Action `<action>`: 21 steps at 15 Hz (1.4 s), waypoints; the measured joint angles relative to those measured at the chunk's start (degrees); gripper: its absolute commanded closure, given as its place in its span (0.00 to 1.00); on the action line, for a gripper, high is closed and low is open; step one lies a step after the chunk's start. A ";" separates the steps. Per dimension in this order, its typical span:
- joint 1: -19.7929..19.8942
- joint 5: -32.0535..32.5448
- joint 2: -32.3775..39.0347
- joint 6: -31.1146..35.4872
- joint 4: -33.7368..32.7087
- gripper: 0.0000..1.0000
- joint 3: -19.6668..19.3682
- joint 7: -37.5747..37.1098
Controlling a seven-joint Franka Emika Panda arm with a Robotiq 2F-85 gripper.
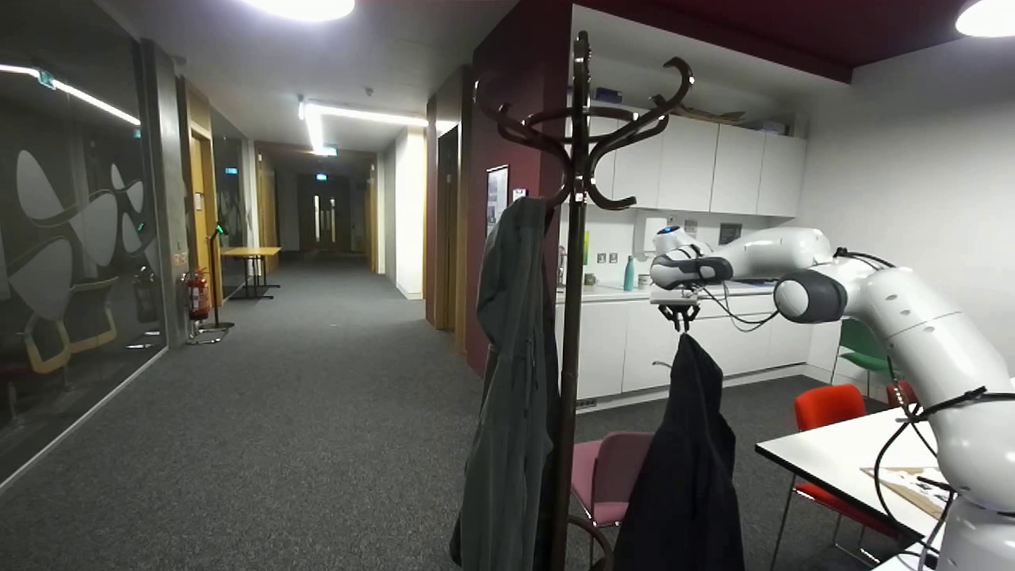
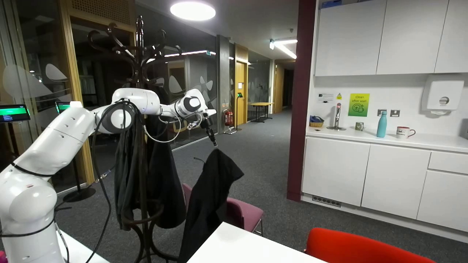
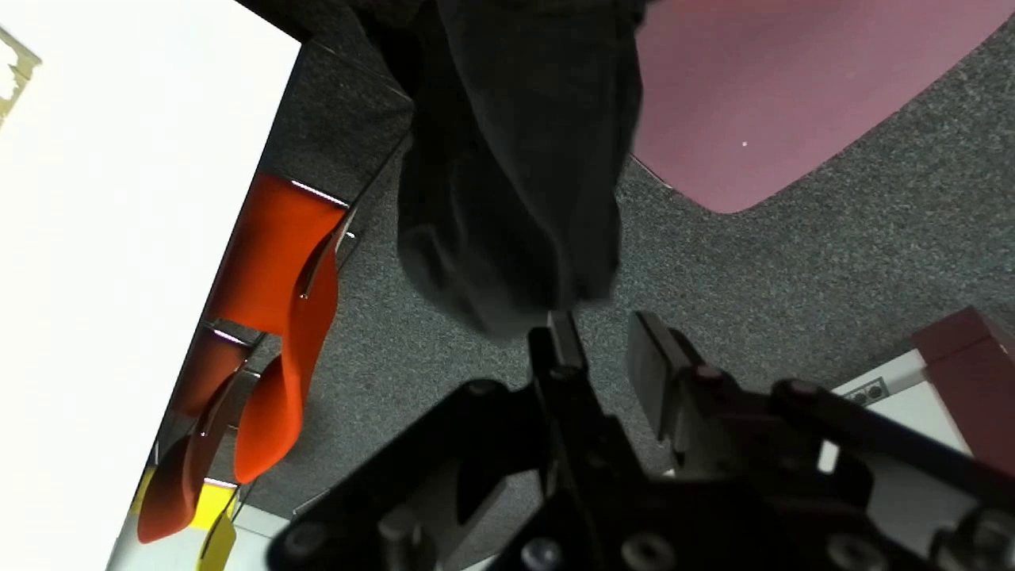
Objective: Put one jersey on the backrest of the pink chair
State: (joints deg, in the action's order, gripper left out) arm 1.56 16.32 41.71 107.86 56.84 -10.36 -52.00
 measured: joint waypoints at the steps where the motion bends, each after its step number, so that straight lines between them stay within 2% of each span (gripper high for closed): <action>1: 0.00 0.00 -0.01 0.00 -0.65 0.35 0.00 0.02; 6: -0.09 0.00 -0.17 0.01 -3.71 0.01 0.01 0.03; 15: -0.68 0.09 -6.22 0.62 -4.44 0.00 0.99 0.08; 21: -2.86 1.84 -13.63 0.63 0.41 0.00 0.98 0.03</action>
State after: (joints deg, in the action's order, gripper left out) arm -1.30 18.16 28.08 108.49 57.25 -9.38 -51.97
